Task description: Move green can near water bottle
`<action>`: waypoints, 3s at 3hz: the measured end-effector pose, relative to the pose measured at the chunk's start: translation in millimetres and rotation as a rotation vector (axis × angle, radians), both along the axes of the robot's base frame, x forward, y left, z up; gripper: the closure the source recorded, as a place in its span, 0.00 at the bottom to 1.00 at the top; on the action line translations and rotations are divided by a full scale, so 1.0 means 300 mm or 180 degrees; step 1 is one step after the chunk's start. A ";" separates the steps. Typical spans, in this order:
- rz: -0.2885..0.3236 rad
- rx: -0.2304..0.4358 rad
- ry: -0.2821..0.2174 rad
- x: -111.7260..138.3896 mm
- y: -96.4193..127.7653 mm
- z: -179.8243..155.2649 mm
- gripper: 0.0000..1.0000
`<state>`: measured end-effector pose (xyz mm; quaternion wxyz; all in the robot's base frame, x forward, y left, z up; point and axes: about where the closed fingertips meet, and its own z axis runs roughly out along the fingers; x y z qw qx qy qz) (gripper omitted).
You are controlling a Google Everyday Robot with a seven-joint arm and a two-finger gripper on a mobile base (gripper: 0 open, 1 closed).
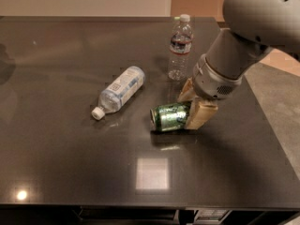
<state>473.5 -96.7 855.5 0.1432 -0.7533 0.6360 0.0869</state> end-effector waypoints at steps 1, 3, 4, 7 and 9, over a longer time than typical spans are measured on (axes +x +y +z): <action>-0.0353 0.0047 -0.0001 0.092 -0.057 0.027 1.00; -0.0765 0.0076 -0.0091 0.259 -0.142 0.036 1.00; -0.0852 0.0075 -0.0136 0.321 -0.160 0.022 1.00; -0.1021 -0.0079 -0.0368 0.435 -0.204 0.002 0.60; -0.1038 -0.0095 -0.0352 0.449 -0.207 -0.020 0.13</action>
Offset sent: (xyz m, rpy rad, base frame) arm 0.0869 -0.0513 0.0172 0.0349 -0.0228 -0.2854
